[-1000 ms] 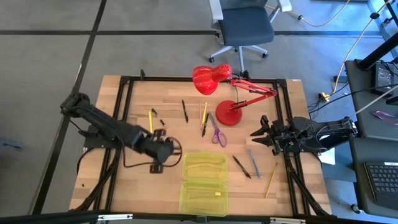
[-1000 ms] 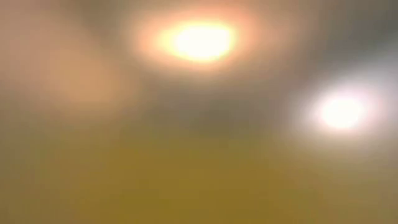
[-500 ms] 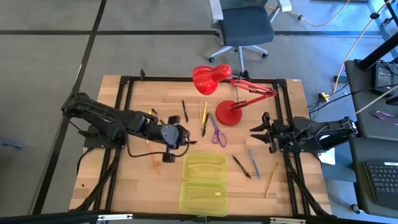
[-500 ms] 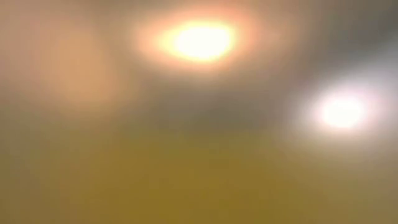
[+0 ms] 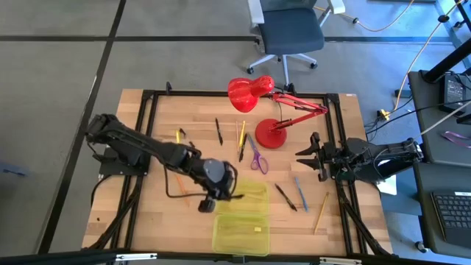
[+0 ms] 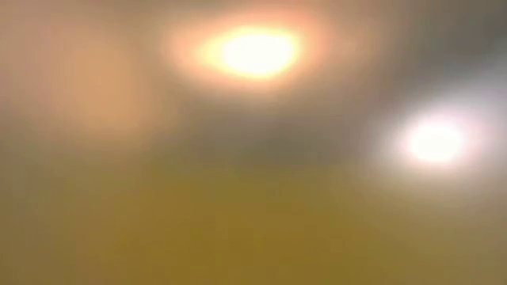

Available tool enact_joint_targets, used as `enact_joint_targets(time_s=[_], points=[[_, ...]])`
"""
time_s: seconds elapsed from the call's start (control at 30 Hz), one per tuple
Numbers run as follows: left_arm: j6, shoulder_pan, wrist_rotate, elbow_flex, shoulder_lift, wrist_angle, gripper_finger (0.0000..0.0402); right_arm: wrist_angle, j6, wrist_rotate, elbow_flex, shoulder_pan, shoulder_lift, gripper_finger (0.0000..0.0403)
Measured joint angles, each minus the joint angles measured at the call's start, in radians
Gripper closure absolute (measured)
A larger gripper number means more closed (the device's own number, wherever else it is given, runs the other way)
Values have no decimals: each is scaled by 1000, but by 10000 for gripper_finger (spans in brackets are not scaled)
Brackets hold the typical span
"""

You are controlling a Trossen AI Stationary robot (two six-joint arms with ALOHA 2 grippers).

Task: Pick & place school supplies into a supply box
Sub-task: Put the black pen into the yellow supply box

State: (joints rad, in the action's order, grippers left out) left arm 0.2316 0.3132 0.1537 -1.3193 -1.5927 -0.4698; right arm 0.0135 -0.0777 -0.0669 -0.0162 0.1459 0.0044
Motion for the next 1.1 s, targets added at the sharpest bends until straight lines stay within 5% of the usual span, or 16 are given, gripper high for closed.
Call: enact_joint_targets(time_s=[0.17, 0.6, 1.1], points=[[177, 35, -2, -74, -103, -13, 375, 0, -46, -1, 0, 0, 0, 289], [254, 94, 19, -453, -441, -260, 375, 0, -97, -2, 0, 0, 0, 289], [316, 98, 20, -475, -586, -304, 375, -1, -104, 8, 0, 0, 1, 289]])
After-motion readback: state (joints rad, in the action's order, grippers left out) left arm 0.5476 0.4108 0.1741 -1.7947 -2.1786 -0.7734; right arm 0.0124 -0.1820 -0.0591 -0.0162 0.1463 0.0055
